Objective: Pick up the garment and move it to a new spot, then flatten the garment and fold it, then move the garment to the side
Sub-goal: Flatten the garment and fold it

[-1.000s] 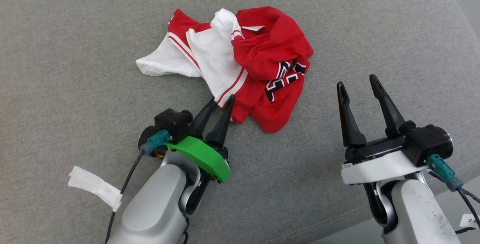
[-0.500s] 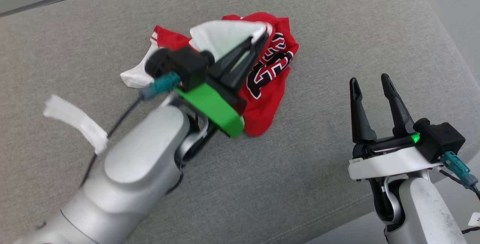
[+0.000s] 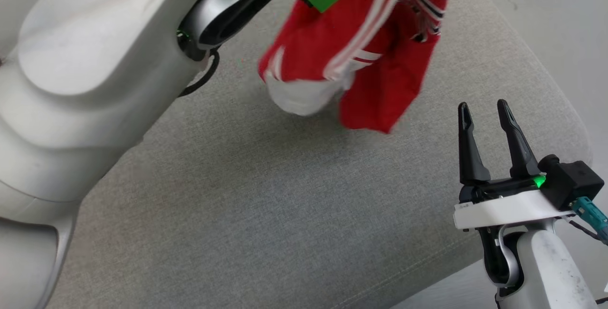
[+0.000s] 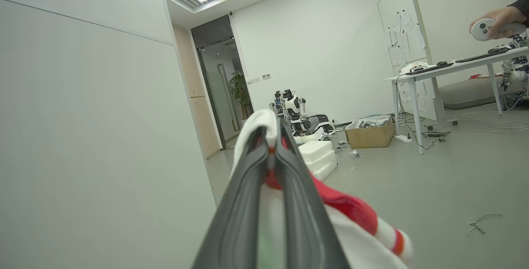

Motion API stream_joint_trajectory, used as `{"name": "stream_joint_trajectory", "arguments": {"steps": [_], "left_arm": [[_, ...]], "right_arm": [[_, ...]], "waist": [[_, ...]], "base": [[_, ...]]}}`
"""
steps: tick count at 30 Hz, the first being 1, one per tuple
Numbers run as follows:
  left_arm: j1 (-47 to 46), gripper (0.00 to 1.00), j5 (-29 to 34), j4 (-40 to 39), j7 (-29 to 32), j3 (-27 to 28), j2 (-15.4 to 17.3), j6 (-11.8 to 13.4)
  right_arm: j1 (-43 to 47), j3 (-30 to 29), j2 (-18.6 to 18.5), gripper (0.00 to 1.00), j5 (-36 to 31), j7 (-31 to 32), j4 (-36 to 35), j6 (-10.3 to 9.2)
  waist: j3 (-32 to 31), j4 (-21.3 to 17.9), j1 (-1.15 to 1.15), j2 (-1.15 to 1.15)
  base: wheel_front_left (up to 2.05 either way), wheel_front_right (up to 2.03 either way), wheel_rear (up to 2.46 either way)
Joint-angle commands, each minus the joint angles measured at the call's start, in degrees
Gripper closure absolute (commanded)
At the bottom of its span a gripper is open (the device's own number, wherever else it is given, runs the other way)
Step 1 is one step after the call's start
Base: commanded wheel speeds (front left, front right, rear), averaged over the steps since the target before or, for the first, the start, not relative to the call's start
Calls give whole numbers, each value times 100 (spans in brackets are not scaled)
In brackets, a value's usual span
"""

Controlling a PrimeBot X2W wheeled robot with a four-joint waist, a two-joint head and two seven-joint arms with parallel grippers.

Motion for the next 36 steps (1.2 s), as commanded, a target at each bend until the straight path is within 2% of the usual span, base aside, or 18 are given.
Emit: {"name": "stream_joint_trajectory", "arguments": {"steps": [1, 3, 6, 10, 14, 19, 22, 30, 32, 36], "left_arm": [[207, 100, -193, -46, 0, -18, 222, 11], [612, 100, -412, -251, 68, -117, 468, 11], [1527, 100, -698, -658, 32, -172, 1067, 80], [2947, 100, -1023, -1043, -429, -85, 1738, 417], [3882, 100, -1266, -1025, -982, 282, 2192, 654], [4236, 100, -1158, -464, -1145, 848, 2382, 607], [4123, 100, -919, -61, -1158, 1074, 2364, 525], [3501, 100, 224, 968, -1159, 1738, 2029, 300], [3406, 2, 392, 1228, -1159, 1851, 1865, 263], [3441, 0, 805, 1355, -1160, 2263, 1533, 234]], "right_arm": [[38, -79, -4, 0, 29, -3, -29, -10], [65, -197, -3, 0, 24, -3, -54, -10], [83, -393, -3, 0, -55, -3, -77, -10], [113, -666, -3, 0, -274, -3, -95, -10], [81, -809, -3, 0, -505, -3, -107, -10], [-43, -679, -5, 0, -663, -3, -97, -10], [-96, -543, -5, 0, -672, -3, -85, -10], [-77, -268, -5, 0, -722, -3, -18, -10], [-69, -228, -4, 0, -740, -3, -1, -10], [-39, -206, -5, 0, -755, -3, 31, -10]], "waist": [[13, 176, 0, 0], [49, 310, 0, 0], [128, 528, 0, 0], [225, 854, 0, 0], [288, 1174, 0, 0], [328, 1382, 0, 0], [359, 1395, 0, 0], [549, 1314, 0, 0], [578, 1317, 0, 0], [566, 1357, 0, 0]], "base": [[0, 0, 0], [0, 0, 0], [0, 0, 0], [0, 0, 0], [0, 0, 0], [0, 0, 0], [0, 0, 0], [0, 0, 0], [0, 0, 0], [0, 0, 0]]}}
